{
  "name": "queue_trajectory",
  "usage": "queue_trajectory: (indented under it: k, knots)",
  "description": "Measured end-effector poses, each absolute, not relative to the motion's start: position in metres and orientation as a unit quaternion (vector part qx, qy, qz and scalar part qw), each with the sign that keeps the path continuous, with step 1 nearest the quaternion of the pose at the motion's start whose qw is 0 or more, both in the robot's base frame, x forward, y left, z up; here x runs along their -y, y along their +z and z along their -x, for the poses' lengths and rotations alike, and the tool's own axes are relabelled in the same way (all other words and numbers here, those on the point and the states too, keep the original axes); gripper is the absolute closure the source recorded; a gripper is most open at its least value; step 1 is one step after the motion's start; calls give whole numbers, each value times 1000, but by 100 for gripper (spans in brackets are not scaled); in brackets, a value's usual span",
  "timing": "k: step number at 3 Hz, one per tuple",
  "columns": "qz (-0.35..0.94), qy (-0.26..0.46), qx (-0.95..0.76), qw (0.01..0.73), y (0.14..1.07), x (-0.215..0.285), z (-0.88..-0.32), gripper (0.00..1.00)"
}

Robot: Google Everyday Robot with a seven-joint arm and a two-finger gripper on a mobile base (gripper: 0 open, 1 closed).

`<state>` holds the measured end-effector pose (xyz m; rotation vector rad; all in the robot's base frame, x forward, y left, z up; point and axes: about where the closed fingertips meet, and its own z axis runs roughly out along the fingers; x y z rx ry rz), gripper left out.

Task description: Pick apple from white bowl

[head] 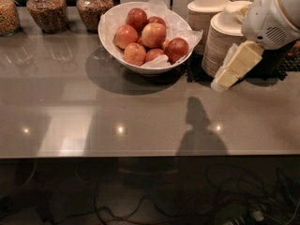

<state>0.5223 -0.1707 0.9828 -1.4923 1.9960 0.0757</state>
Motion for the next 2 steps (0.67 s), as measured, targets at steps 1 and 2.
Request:
queue_trajectory:
  k: [1, 2]
  knots:
    - [558, 39, -743, 366, 994, 144, -560, 0]
    - [555, 31, -727, 404, 1012, 111, -598, 0]
